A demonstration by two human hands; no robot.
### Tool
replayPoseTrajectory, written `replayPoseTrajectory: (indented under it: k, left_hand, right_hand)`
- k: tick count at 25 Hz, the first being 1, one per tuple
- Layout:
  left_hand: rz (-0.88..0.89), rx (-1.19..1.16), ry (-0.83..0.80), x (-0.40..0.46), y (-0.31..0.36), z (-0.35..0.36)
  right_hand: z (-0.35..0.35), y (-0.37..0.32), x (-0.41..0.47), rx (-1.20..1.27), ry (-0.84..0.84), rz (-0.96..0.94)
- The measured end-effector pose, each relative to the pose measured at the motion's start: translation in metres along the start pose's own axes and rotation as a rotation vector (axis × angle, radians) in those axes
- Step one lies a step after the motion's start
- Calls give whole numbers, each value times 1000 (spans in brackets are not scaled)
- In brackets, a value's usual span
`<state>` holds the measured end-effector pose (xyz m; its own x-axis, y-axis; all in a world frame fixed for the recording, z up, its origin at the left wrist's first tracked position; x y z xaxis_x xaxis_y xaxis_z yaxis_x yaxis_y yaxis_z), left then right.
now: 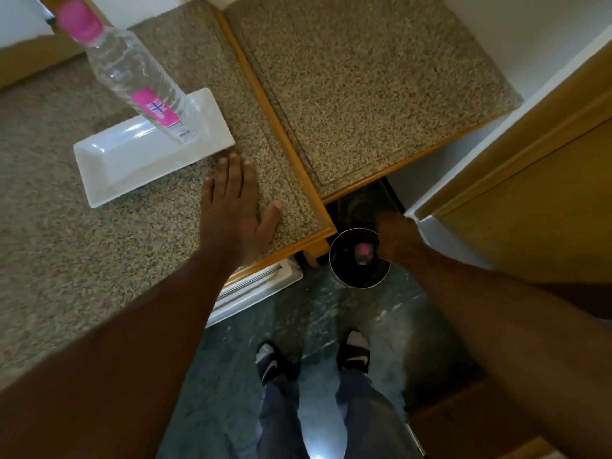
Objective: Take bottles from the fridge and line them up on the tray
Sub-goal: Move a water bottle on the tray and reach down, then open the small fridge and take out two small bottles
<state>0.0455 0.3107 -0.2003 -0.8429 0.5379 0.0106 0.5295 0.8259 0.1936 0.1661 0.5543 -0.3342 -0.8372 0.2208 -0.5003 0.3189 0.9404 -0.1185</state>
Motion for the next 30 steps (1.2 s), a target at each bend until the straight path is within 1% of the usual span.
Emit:
replayPoseTrajectory:
  k: [3,5,7,8,11,13,15,16,18,19,20,21,22,23,24,25,27,30]
  left_hand:
    - [9,-14,4,-1,-1,-2]
    - [1,-20,-1,-2,-4,-1]
    - [-12,-31,-8,-2,-3,-5]
    - [-8,-61,-21,-3,0,-7]
    - [70,-137,-25,-26,-18,-17]
    - [83,-118,-26,-67,-54,-23]
    - [47,-76,-4,-129,-117,-29]
    - [27,-53,43,-159,-148,-33]
    - [-16,3,153,-231,-212,-35]
    - [-9,40,170,-264,-234,-27]
    - [39,92,156,-295,-248,-11]
    - [117,137,100,-322,-261,13]
    - [166,161,3,-343,-273,42]
    - [168,164,-107,-359,-288,72]
    - [121,150,-194,-371,-306,101]
    - [46,106,-240,-376,-318,122]
    - [-97,-16,-278,-377,-339,159]
    - [-166,-85,-293,-354,-351,199]
  right_hand:
    - [-4,-1,-12,11,6,11]
    - [-6,-14,-22,21,35,-23]
    - [-11,-39,-34,33,86,-65]
    - [-11,-52,-41,59,86,-77]
    - [9,-113,-57,135,31,-126]
    - [37,-151,-68,174,-33,-107]
    - [69,-202,-81,162,-31,-110]
    - [84,-224,-85,158,-32,-123]
    - [117,-283,-89,153,-46,-206]
    - [132,-307,-89,141,-55,-243]
    - [146,-328,-87,130,-43,-264]
    - [160,-349,-82,124,-17,-274]
    - [172,-366,-78,124,17,-277]
    - [187,-384,-73,125,46,-284]
    - [203,-399,-67,108,63,-301]
    - [215,-409,-63,89,66,-323]
    - [238,-423,-53,56,62,-360]
    - [252,-441,-39,9,98,-434]
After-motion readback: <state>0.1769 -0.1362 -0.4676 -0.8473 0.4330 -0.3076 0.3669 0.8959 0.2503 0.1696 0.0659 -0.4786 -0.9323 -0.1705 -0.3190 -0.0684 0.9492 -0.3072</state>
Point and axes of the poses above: each hand's wrist, its own x-axis towards the middle knuckle, its own z-axis out of the palm, y = z × x, the point moved 8 cm from there along x, towards the middle knuckle, and after that the axes turned 5 degrees about -x, right-handed, at the moved point
